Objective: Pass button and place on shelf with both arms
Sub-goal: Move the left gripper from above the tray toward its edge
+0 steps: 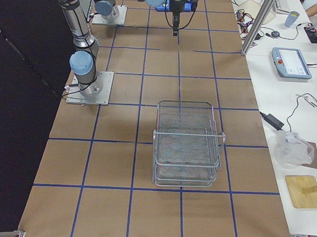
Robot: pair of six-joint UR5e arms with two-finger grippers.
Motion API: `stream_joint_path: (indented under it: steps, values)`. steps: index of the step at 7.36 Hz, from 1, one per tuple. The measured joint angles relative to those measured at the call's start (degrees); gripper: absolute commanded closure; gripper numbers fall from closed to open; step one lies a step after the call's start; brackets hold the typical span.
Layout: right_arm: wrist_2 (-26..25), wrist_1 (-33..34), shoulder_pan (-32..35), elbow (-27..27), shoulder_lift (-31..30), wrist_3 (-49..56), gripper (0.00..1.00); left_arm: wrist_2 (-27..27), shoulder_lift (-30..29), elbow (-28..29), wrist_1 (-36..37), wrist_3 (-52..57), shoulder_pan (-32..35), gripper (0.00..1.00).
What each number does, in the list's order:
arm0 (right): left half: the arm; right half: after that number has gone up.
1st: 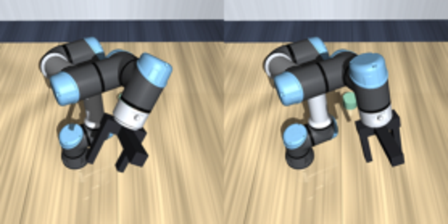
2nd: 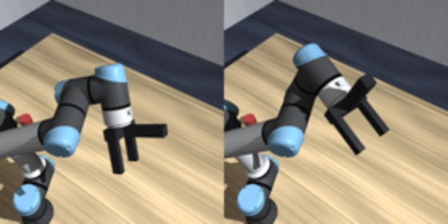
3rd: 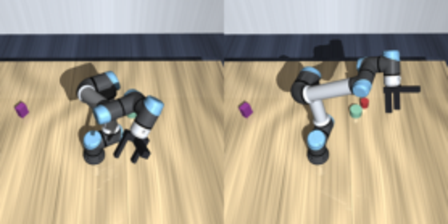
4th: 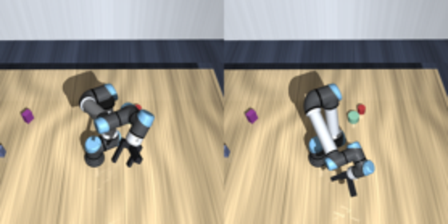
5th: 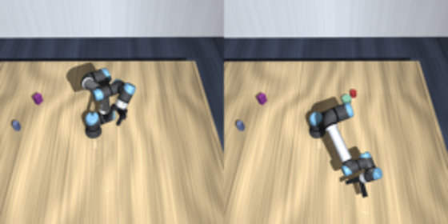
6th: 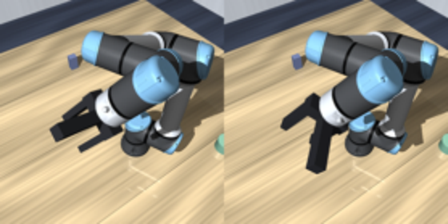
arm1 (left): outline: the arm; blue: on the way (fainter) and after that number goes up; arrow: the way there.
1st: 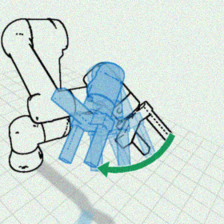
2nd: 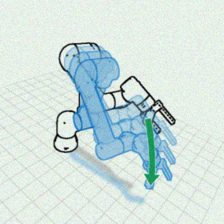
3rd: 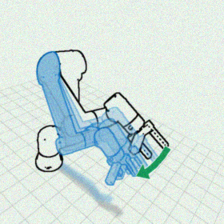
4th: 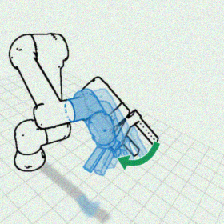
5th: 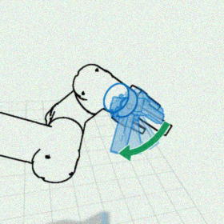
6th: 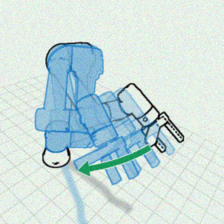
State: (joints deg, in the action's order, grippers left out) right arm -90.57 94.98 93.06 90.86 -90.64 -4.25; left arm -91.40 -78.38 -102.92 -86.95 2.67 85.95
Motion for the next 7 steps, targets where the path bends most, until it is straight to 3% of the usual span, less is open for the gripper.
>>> stream_joint_path:
  steps: [4,7]
  values:
    - [0.45,-5.34,-0.18,-2.31,-0.37,-0.02,0.0,-0.02,0.12,-3.19,6.05,0.4,0.09,0.0]
    - [1.28,-6.08,-0.17,-2.26,-0.59,0.71,0.0,0.0,0.39,-3.39,6.57,0.4,0.09,0.0]
